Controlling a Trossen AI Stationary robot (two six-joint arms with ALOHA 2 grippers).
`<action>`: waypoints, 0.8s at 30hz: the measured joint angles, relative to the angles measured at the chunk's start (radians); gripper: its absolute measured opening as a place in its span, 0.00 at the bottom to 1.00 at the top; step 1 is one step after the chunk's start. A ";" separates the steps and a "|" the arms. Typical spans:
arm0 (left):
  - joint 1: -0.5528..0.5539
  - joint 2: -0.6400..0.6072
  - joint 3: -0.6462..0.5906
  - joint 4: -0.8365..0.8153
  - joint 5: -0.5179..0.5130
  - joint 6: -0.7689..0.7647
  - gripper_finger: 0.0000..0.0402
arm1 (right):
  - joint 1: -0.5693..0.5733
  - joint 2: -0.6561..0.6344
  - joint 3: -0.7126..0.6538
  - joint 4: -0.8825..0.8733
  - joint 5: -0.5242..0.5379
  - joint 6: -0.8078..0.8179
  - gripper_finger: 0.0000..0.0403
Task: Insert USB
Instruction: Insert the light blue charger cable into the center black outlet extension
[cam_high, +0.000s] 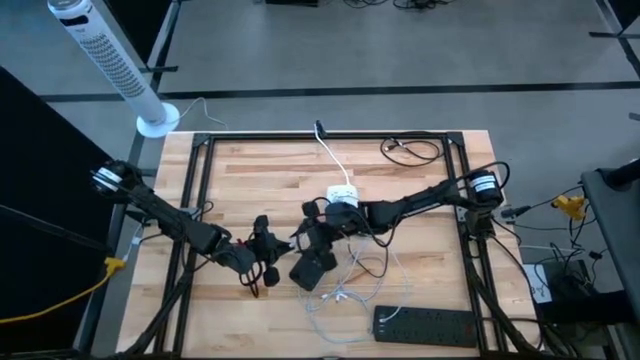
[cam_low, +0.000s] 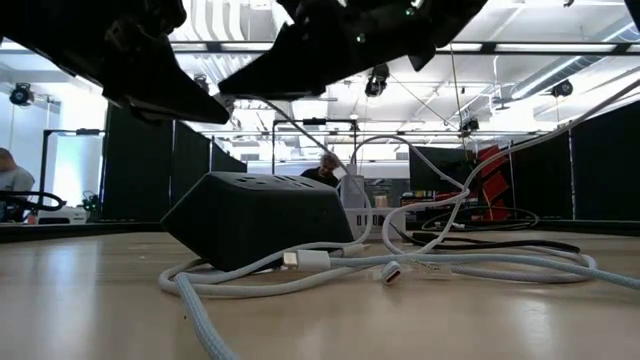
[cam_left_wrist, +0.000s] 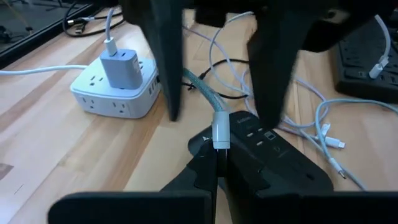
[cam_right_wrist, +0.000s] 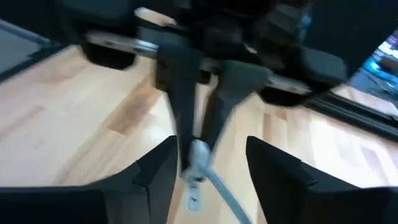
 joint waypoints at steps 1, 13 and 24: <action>0.000 0.000 0.000 -0.001 0.000 0.000 0.01 | 0.000 0.001 0.000 -0.004 0.024 0.008 0.42; 0.000 0.000 0.000 -0.006 -0.012 0.000 0.01 | -0.002 0.003 0.000 -0.026 0.047 0.070 0.25; 0.000 0.000 0.000 -0.004 -0.033 -0.012 0.01 | 0.001 0.009 -0.001 -0.029 0.038 0.094 0.14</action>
